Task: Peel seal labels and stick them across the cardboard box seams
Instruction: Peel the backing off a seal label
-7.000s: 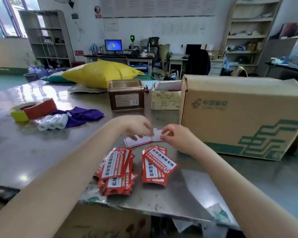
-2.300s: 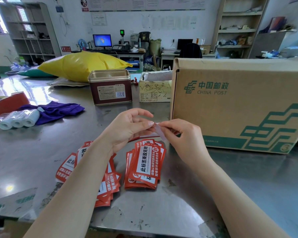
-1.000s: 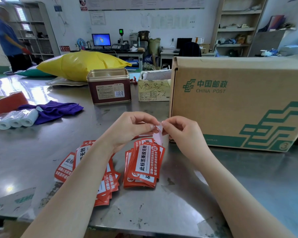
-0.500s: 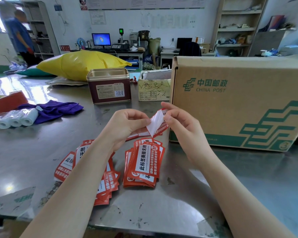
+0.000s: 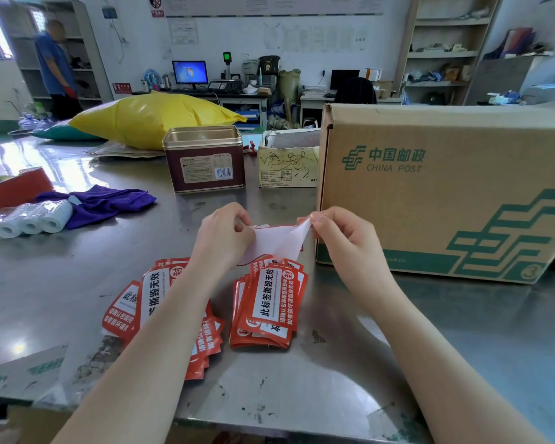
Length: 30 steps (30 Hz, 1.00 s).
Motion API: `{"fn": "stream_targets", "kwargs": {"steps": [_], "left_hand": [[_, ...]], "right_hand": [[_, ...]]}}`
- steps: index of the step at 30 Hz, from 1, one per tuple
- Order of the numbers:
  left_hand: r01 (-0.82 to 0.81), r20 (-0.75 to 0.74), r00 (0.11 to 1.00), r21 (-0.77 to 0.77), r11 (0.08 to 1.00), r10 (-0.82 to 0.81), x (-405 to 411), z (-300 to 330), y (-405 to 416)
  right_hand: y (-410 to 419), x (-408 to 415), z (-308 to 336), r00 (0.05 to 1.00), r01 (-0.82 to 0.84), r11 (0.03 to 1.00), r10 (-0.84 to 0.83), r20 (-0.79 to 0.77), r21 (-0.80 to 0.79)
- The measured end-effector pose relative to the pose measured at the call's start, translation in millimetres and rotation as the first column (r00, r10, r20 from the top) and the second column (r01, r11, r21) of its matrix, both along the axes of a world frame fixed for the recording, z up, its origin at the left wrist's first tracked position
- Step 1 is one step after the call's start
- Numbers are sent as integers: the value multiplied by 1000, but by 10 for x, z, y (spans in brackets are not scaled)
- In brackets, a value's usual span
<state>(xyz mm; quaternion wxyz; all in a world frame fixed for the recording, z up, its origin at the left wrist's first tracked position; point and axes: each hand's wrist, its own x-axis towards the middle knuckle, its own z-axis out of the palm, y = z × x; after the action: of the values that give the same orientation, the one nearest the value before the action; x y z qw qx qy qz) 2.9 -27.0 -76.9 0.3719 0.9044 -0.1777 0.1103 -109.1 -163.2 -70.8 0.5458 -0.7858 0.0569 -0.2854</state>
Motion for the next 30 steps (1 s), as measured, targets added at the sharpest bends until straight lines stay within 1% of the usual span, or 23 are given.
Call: {"fn": "stream_targets", "kwargs": {"steps": [3,5,7,10,13,14,15,16,17,18,19,20,21,23,26,30], "left_hand": [[-100,95,991,81,992,92,-18,-15,26],[-178,159,975,132,975,156,-39,-8,49],[-226,206,961,188,956,187,-51,-1,57],[-271,205,955,300,915,215,-67,7,40],[-270,211,956,351,897,205,-65,-8,29],[-242,218,960,325,914,177,-60,-13,23],[-186,235,964,254,949,126,-57,-19,12],[-96,257,965,145,985,56,-62,-14,-2],[29,287,957,21,999,-33,-74,0,-23],[165,316,939,-79,983,-132,-101,27,-44],[282,337,915,-138,950,-222,-126,50,-58],[364,349,891,-167,916,-290,-153,67,-63],[413,353,873,-172,894,-336,-165,70,-62],[439,392,844,-114,891,-365,-154,50,-56],[421,465,812,-46,906,-354,-106,14,-52],[399,465,831,-115,910,-306,-104,43,-57]], "right_hand": [[0,2,7,998,50,999,-49,48,-19],[2,-7,20,996,56,998,-55,68,-24],[4,-17,28,995,46,999,-46,85,-5],[-3,-38,46,992,46,998,-52,117,49],[-21,-36,40,991,68,997,-71,115,31],[-20,-30,35,991,69,998,-70,110,15],[-19,-27,28,992,73,997,-72,104,-9],[-12,-23,24,993,78,996,-74,96,-39],[-5,-19,18,993,80,994,-74,87,-71],[4,-18,13,994,83,991,-75,79,-103],[10,-15,8,994,88,987,-79,78,-131],[11,-10,0,993,97,984,-85,85,-150],[8,-6,-6,991,109,981,-94,93,-162],[-1,3,-15,988,128,977,-111,108,-168],[-14,11,-28,986,126,981,-109,123,-145],[-28,16,-17,979,131,989,-118,168,-73]]}}
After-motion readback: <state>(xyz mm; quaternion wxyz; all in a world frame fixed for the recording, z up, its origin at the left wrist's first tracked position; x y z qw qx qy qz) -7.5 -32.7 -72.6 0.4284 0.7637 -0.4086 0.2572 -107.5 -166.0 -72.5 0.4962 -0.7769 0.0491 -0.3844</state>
